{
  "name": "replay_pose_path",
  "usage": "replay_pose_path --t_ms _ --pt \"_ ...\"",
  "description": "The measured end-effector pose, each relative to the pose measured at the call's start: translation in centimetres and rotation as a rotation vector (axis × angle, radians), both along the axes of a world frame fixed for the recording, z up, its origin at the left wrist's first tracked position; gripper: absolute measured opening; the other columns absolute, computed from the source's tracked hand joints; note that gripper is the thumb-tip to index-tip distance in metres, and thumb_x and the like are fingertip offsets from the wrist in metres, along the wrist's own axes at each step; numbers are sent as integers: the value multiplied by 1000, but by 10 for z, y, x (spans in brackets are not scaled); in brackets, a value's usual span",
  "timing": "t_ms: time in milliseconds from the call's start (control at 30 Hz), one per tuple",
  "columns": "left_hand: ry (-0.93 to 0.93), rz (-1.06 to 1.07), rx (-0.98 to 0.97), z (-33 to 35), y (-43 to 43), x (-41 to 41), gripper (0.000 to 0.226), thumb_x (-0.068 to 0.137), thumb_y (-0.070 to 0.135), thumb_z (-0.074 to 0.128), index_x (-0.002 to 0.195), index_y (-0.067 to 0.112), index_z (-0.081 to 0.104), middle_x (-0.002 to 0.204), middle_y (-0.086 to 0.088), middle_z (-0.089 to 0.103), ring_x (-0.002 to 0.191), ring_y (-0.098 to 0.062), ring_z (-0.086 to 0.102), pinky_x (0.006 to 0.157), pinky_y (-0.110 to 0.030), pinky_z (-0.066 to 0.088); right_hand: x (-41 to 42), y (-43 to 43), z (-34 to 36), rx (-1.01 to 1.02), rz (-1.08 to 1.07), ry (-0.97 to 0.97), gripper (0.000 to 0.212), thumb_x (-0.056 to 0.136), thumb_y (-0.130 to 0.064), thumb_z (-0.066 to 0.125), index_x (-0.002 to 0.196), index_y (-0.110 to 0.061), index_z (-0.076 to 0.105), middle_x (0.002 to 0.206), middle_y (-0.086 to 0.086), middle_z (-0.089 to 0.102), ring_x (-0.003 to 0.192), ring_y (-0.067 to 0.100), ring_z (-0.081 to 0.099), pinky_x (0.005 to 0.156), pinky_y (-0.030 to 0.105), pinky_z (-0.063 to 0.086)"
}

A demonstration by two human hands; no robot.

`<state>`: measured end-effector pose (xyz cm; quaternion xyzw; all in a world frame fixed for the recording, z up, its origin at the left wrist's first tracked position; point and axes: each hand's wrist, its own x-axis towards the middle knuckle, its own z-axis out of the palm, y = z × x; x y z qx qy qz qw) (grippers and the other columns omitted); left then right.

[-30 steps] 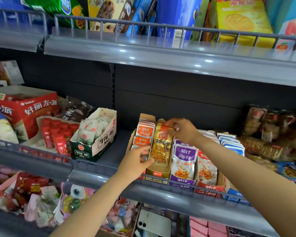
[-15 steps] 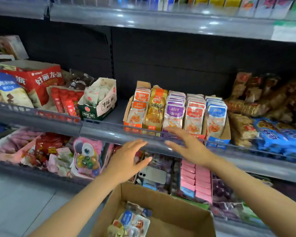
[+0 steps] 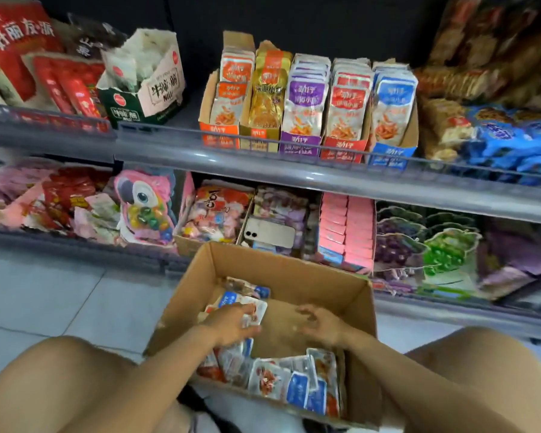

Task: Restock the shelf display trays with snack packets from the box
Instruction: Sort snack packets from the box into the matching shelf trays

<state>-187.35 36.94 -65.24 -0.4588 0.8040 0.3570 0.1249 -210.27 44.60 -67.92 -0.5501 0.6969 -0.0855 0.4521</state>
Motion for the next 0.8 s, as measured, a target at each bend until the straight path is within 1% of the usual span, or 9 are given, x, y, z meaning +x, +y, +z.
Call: replay_pose_path --t_ms 100,167,233,333,400,533,667,733,800 --pt "-80 -19 113 -34 8 -6 57 87 51 57 134 19 48 139 -3 50 125 -19 49 103 -26 38 8 11 -31 131 11 12 42 85 -19 68 123 -9 55 126 6 54 121 25 51 103 25 38" --pt "-121 -48 156 -47 13 -11 58 85 51 59 133 20 50 138 -2 52 123 -20 50 102 -29 40 14 16 -40 232 117 83 54 83 -31 70 130 -13 50 132 3 52 120 22 51 101 26 40" --pt "-168 -114 185 -56 17 -16 62 86 47 60 139 18 43 141 -3 47 127 -23 46 106 -31 37 19 21 -50 303 186 141 65 78 -41 72 134 -20 46 136 0 49 121 21 49 103 32 41" --pt "-223 -204 214 -67 18 -23 65 87 41 62 143 16 38 145 -4 42 129 -23 45 108 -32 37 23 28 -61 269 318 303 67 68 -48 76 125 -23 51 128 3 54 117 25 51 98 40 44" --pt "-231 -235 219 -68 17 -26 65 86 41 63 142 18 38 145 -3 43 128 -22 45 107 -33 38 25 32 -69 272 332 344 64 67 -46 78 119 -19 52 121 6 57 110 26 55 92 39 47" --pt "-213 -259 231 -68 17 -30 61 85 38 65 139 20 42 141 -1 48 124 -20 49 104 -33 40 24 33 -79 278 226 214 45 71 -34 79 104 -16 54 115 8 59 99 22 56 84 34 47" --pt "-123 -201 254 -67 15 -31 55 83 33 68 132 21 48 132 -3 54 119 -21 53 100 -33 43 19 26 -73 197 48 4 20 75 -17 78 74 -17 58 86 7 59 79 18 53 66 24 44" --pt "-79 -136 235 -66 13 -29 53 80 33 72 126 19 52 128 -3 56 116 -21 53 96 -30 44 21 21 -64 151 -79 -100 15 77 -14 76 74 -4 65 84 19 65 73 22 58 64 25 47" --pt "-11 -39 248 -66 9 -25 46 77 32 76 117 18 58 120 -1 59 110 -18 56 88 -26 43 23 16 -54 103 -219 -222 16 79 -11 74 69 -3 65 82 20 65 68 14 58 60 18 47"
